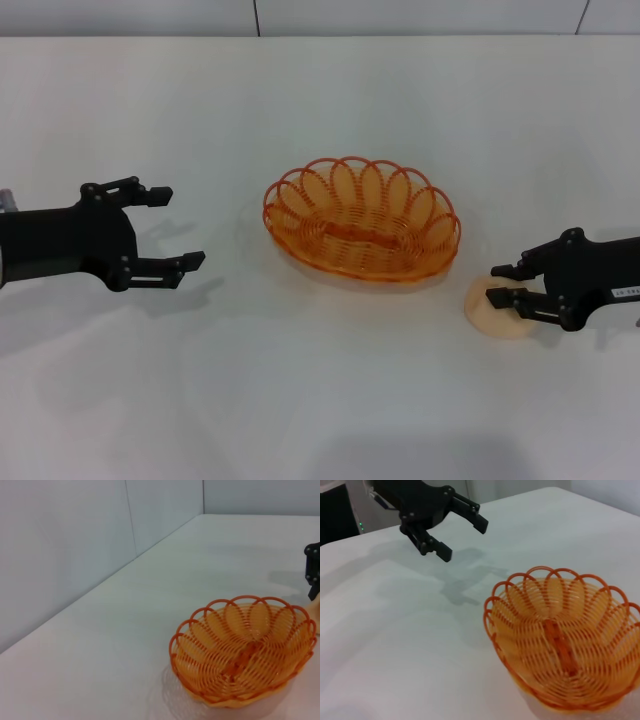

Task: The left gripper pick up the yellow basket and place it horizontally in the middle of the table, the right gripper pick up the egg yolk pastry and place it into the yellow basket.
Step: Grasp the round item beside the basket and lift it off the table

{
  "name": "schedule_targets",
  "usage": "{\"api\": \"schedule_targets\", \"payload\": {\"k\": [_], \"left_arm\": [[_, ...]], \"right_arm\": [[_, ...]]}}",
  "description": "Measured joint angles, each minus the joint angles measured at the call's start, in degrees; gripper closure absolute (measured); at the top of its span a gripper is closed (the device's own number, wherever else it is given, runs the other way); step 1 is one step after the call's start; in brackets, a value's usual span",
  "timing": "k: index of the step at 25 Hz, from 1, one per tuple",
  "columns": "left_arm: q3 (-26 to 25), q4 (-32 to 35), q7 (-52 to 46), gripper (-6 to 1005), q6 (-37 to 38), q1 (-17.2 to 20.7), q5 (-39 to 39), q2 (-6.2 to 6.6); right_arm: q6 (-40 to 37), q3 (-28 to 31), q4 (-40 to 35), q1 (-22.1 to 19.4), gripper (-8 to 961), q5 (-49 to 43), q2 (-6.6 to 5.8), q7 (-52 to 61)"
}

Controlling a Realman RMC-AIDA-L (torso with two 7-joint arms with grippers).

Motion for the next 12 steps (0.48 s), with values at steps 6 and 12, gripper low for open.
{"api": "schedule_targets", "payload": {"k": [6,12], "left_arm": [[0.01,-0.20,0.45,106,-0.49,0.23,-0.01,0.00],[0.02,-0.90,1.32,106,-1.27,0.37,-0.01,-0.12]], "right_arm": [[-3.10,1.64,-0.97,-0.02,746,0.14,-0.85,0.02],[-8.84,6.79,-3.30,0.51,768,0.05,-1.82,0.22]]}}
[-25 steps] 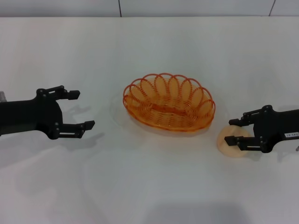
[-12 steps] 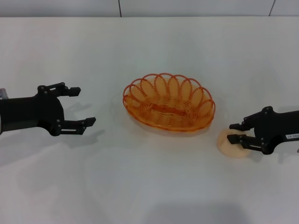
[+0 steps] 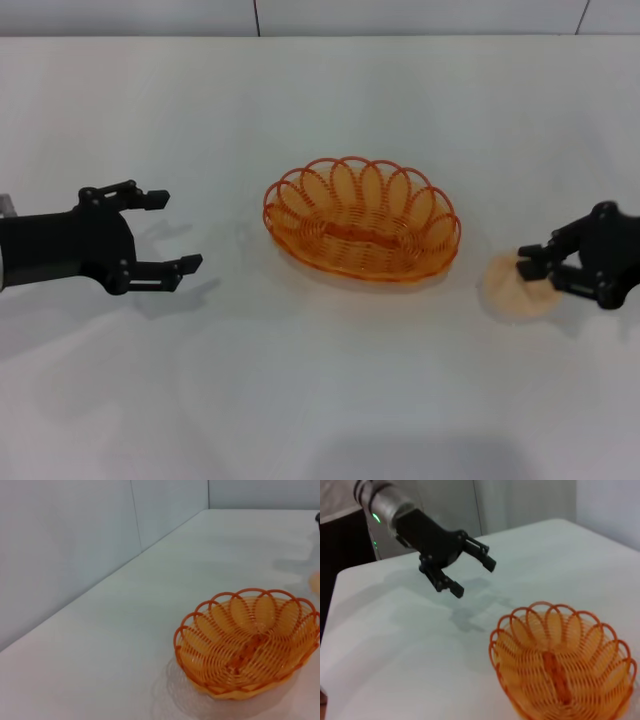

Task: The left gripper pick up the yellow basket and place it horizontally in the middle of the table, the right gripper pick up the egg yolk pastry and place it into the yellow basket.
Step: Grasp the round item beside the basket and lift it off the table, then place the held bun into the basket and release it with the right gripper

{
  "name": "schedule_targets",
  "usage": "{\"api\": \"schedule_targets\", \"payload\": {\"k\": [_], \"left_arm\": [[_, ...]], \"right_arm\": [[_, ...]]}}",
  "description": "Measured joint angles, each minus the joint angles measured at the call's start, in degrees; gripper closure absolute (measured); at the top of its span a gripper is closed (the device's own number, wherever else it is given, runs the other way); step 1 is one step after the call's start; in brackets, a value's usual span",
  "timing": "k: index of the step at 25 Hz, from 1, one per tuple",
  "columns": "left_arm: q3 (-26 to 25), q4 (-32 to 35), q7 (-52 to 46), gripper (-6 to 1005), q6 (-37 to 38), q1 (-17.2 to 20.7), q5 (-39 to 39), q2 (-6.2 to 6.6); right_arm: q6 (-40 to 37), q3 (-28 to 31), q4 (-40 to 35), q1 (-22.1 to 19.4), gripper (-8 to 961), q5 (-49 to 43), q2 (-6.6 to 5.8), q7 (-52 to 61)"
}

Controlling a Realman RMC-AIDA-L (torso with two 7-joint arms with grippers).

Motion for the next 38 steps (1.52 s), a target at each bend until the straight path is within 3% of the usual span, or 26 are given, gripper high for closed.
{"api": "schedule_targets", "payload": {"k": [6,16,17,21,26,33,38], "left_arm": [[0.08,-0.24,0.07,106,-0.53,-0.08,0.00,-0.03],[0.07,-0.26,0.10,106,-0.57,-0.16,0.02,-0.09],[0.07,-0.27,0.10,106,-0.57,-0.17,0.02,-0.11],[0.21,-0.90,0.32,106,-0.57,-0.37,0.02,-0.12],[0.29,-2.24,1.37,106,-0.56,-0.96,-0.04,-0.26],[0.75,-3.25,1.42,106,-0.56,-1.23,-0.60,-0.30],[0.86,-3.70,1.46,106,-0.64,-1.23,-1.11,-0.29]], "right_arm": [[-1.60,1.08,-0.78,0.44,821,0.00,-0.38,0.02],[-2.74,1.03,-5.77,1.55,922,0.32,0.58,3.49],[-3.33,0.90,-7.90,3.07,922,0.61,1.37,5.29],[-3.06,0.11,-9.36,5.68,926,1.17,2.60,7.10],[4.56,-5.65,-6.29,8.05,918,6.29,3.03,7.61],[19.21,-17.48,-2.20,8.10,902,12.67,3.06,6.61],[21.35,-20.79,-1.21,7.71,891,15.66,3.11,5.65]]}}
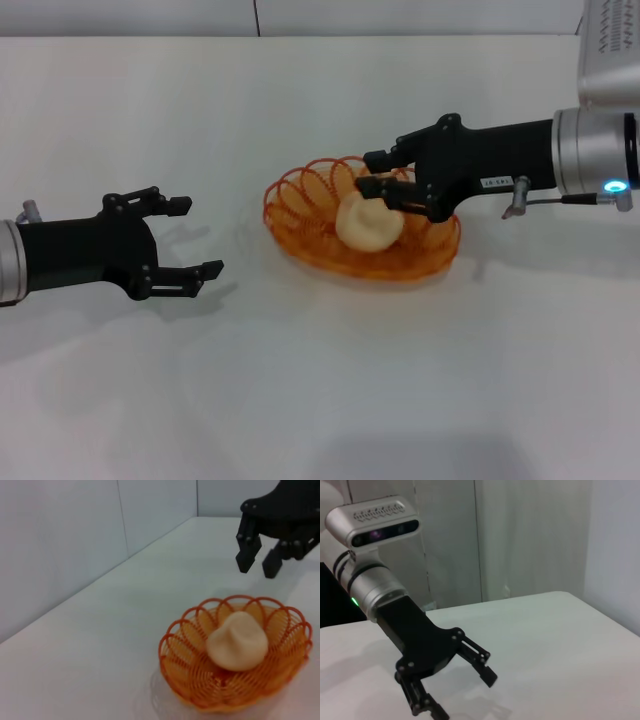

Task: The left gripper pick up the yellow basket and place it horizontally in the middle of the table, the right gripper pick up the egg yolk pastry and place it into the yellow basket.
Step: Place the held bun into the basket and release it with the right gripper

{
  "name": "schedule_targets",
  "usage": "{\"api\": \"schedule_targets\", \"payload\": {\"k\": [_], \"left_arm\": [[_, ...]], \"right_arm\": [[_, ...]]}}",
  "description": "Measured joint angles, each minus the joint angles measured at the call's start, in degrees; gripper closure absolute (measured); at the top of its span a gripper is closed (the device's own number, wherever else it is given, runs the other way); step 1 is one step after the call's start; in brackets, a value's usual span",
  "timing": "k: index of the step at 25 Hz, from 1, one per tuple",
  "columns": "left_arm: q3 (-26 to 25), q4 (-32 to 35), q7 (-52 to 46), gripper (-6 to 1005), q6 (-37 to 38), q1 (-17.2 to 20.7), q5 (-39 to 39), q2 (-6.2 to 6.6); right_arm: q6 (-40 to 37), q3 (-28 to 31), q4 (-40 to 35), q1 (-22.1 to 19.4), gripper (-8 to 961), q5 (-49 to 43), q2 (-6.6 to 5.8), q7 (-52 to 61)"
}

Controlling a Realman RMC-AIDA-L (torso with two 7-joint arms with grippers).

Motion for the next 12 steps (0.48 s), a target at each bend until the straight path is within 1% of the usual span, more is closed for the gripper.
{"api": "schedule_targets", "payload": {"k": [1,7,11,12], "left_arm": [[0.00,-0.13,0.02,106,-0.15,0.00,-0.11,0.00],[0.00,-0.17,0.04,106,-1.84,0.18,-0.22,0.00],[0.08,-0.17,-0.22,106,-3.10,0.30,-0.98,-0.07],[0.10,-0.17,-0.21,106,-3.28,0.30,-1.21,-0.08]], "right_arm": [[-0.04,-0.05,0.06,-0.10,889,0.23,-0.01,-0.02],[-0.22,0.17,-0.15,-1.47,642,1.64,-0.24,-0.36],[-1.72,2.25,-0.82,-3.52,482,1.75,-0.41,-1.57],[-2.93,3.45,-0.79,-4.07,409,1.76,-0.41,-2.22]]}}
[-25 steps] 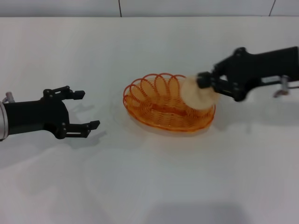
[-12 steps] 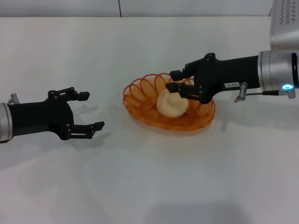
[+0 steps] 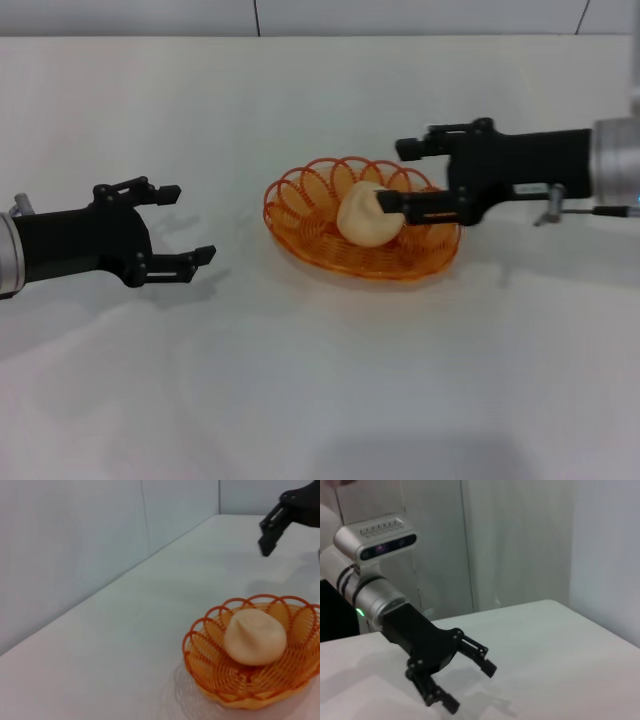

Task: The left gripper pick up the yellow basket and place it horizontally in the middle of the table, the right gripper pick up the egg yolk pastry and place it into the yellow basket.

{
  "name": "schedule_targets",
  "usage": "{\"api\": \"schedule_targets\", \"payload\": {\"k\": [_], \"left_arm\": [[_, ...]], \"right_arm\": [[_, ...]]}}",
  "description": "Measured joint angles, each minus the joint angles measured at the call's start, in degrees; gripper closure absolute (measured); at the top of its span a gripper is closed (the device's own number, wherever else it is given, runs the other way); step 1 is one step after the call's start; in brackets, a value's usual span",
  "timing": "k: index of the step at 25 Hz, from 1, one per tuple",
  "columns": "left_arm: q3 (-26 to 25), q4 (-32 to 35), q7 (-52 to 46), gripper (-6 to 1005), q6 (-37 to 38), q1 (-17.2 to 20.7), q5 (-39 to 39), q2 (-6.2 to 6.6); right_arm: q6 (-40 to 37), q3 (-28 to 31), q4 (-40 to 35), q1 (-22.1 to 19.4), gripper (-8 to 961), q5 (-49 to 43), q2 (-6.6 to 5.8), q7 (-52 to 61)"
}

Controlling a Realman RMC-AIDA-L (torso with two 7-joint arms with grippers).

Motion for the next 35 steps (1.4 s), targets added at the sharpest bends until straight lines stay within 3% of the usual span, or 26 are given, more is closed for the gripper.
{"api": "schedule_targets", "payload": {"k": [2,11,18,19,23,35], "left_arm": [[0.00,-0.11,0.50,106,-0.25,0.05,-0.66,-0.01],[0.07,-2.48,5.03,106,-1.07,0.46,-6.28,0.02],[0.08,-5.69,-1.80,106,0.09,-4.59,1.35,1.07],[0.09,-6.77,-3.67,106,1.48,-6.63,5.36,1.32],[0.09,-7.57,-5.54,106,3.79,-8.79,8.91,1.67],[-0.16,-7.37,-6.15,106,11.73,-10.80,9.48,3.13]], "right_arm": [[-3.60,3.31,0.59,-1.44,262,0.02,-0.05,-2.18],[-13.04,14.75,9.09,-5.32,264,-0.60,-1.29,-15.49],[-16.10,15.00,15.55,-4.91,266,-1.82,-3.02,-22.15],[-16.40,15.03,15.92,-4.78,266,-2.40,-3.08,-22.26],[-16.69,14.83,16.04,-4.72,267,-3.49,-3.07,-21.88],[-17.48,14.78,15.55,-3.99,266,-6.12,-2.73,-19.56]]}}
